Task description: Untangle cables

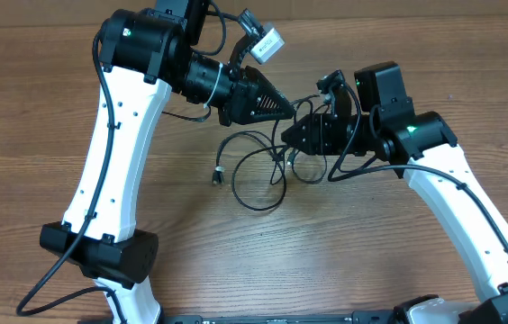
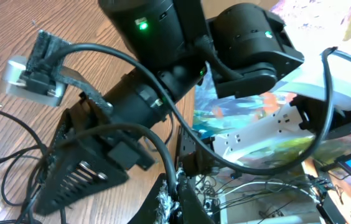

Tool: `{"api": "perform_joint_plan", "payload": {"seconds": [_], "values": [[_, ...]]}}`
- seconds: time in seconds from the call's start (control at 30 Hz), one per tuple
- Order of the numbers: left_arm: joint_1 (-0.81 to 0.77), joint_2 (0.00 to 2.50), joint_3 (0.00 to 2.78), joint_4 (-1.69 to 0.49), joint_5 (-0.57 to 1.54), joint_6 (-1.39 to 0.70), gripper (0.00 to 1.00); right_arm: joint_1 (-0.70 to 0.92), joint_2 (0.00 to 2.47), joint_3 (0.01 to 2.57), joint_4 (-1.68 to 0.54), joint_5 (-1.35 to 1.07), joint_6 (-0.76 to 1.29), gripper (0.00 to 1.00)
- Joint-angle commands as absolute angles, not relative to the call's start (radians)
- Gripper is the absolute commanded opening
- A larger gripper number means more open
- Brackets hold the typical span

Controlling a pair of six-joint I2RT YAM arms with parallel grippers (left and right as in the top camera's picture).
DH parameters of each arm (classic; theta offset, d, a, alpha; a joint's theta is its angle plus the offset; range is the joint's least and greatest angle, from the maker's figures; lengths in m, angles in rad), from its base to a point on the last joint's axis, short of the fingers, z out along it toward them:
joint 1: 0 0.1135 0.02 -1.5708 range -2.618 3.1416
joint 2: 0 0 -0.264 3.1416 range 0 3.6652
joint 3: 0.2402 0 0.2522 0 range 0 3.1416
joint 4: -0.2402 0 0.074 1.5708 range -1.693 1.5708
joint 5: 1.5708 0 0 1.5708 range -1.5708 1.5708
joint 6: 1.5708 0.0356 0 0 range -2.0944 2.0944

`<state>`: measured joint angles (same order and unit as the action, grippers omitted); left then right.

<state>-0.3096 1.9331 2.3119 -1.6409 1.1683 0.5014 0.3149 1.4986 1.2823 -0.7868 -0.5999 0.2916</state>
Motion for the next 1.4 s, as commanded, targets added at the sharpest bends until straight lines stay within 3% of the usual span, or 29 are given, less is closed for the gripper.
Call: {"api": "perform_joint_plan", "payload": {"seconds": [0.0,0.07,0.13,0.47,0.6,0.7,0.73,0.8,1.13,1.37], "values": [[-0.289,1.935,2.314,-1.638,1.209,0.531,0.04,0.316,1.512,1.270,-0.797,-0.484,0.348,0.20],[-0.273,1.935,2.314,-1.638,1.173,0.531,0.04,0.316,1.515,1.270,-0.817,-0.447,0.353,0.08],[-0.253,1.935,2.314,-1.642,1.134,0.523,0.04,0.316,1.515,1.270,-0.854,-0.371,0.378,0.04],[-0.071,1.935,2.314,-1.672,0.776,0.355,0.04,0.308,1.515,1.270,-1.059,0.024,0.453,0.04],[-0.012,1.935,2.314,-1.683,0.727,0.325,0.05,0.303,1.515,1.270,-1.058,0.043,0.502,0.04],[-0.005,1.935,2.314,-1.690,0.708,0.324,0.64,0.303,1.515,1.270,-1.025,-0.038,0.482,0.04],[-0.007,1.935,2.314,-1.690,0.702,0.324,0.76,0.303,1.515,1.270,-1.006,-0.083,0.452,0.04],[-0.014,1.935,2.314,-1.689,0.699,0.324,0.82,0.303,1.514,1.270,-0.950,-0.196,0.375,0.04],[-0.087,1.935,2.314,-1.686,0.699,0.326,0.80,0.303,1.487,1.333,-0.697,-1.014,0.121,0.04],[-0.173,1.935,2.314,-1.685,0.703,0.335,0.64,0.292,1.460,1.334,-0.434,-1.101,0.242,0.04]]}}
